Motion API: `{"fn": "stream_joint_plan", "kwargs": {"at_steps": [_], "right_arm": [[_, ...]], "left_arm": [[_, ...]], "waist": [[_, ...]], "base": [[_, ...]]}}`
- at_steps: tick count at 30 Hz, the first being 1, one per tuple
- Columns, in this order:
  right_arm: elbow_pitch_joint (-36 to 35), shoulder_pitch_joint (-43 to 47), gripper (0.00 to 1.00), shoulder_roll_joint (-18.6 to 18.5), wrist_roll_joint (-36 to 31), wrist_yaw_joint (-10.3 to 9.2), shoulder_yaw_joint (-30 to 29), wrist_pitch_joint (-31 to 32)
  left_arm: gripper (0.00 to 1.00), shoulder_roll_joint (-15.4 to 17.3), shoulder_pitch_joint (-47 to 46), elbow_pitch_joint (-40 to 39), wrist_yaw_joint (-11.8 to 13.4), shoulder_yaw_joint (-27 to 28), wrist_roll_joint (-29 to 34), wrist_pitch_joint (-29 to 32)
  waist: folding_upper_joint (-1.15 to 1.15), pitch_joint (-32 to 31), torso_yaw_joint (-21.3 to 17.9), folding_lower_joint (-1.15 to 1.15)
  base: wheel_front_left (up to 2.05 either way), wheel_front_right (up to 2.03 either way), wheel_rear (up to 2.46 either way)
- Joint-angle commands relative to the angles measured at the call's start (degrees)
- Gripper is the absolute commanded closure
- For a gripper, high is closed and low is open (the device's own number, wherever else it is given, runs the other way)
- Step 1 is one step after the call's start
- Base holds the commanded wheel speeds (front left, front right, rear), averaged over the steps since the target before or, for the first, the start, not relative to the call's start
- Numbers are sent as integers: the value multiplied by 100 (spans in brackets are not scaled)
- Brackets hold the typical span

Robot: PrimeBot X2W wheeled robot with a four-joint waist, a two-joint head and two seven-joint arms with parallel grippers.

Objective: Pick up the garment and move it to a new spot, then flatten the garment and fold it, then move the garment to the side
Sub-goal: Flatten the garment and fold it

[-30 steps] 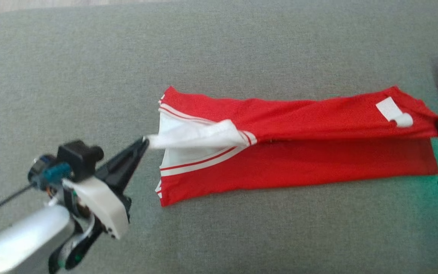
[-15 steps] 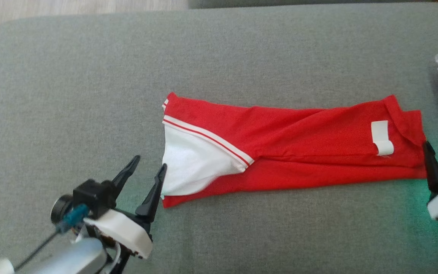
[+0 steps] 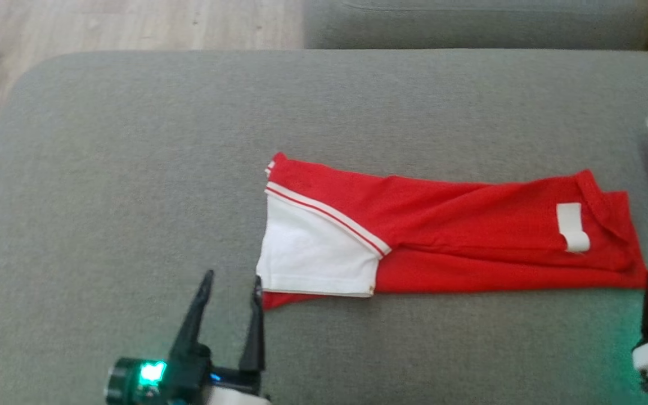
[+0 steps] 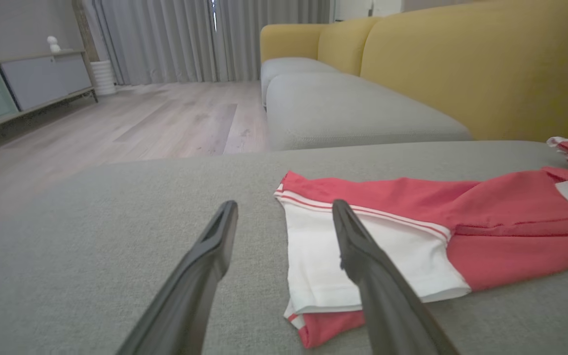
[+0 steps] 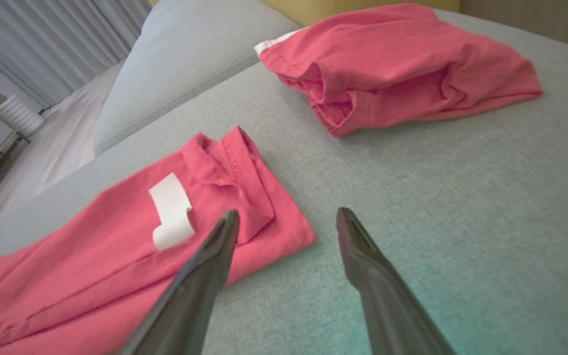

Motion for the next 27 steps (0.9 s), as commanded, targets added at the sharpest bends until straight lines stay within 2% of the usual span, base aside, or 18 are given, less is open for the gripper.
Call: {"fn": "stream_joint_plan", "kwargs": {"at_steps": [1, 6, 14, 19, 20, 21, 23, 27], "right_arm": [[-80, -349, 0, -50, -69, 39, -41, -43], [508, -910, 0, -18, -559, 39, -524, 101], [1838, -1707, 0, -18, -1447, 39, -1287, 648], [2150, -1799, 0, 144, -1290, 39, -909, 932], [2166, -1776, 3, 166, -1180, 39, -768, 980], [2168, -1746, 46, 183, -1055, 39, -627, 1014], [2150, -1658, 100, 202, -850, 39, -391, 1031], [2044, -1517, 100, 144, -592, 39, -144, 829]], "left_arm": [[0, -44, -74, -208, 16, 266, 224, -53], [0, -418, 193, -158, -239, 360, 804, -54], [0, -802, 299, 7, -699, 752, 1226, -54], [0, -950, 391, 90, -891, 974, 1346, -54], [0, -977, 410, 108, -927, 1012, 1368, -54], [0, -1004, 427, 123, -966, 1048, 1385, -54], [0, -1051, 465, 145, -1040, 1115, 1421, -54], [0, -1108, 545, 178, -1164, 1236, 1508, -54]], "waist": [[0, -14, 158, 1], [0, 22, 443, 1], [0, 100, 628, 1], [0, 61, 593, 1], [0, 45, 578, 1], [0, 28, 564, 1], [0, -5, 535, 1], [0, -78, 467, 1]], "base": [[0, 0, 0], [0, 0, 0], [0, 0, 0], [0, 0, 0], [0, 0, 0], [0, 0, 0], [0, 0, 0], [0, 0, 0]]}}
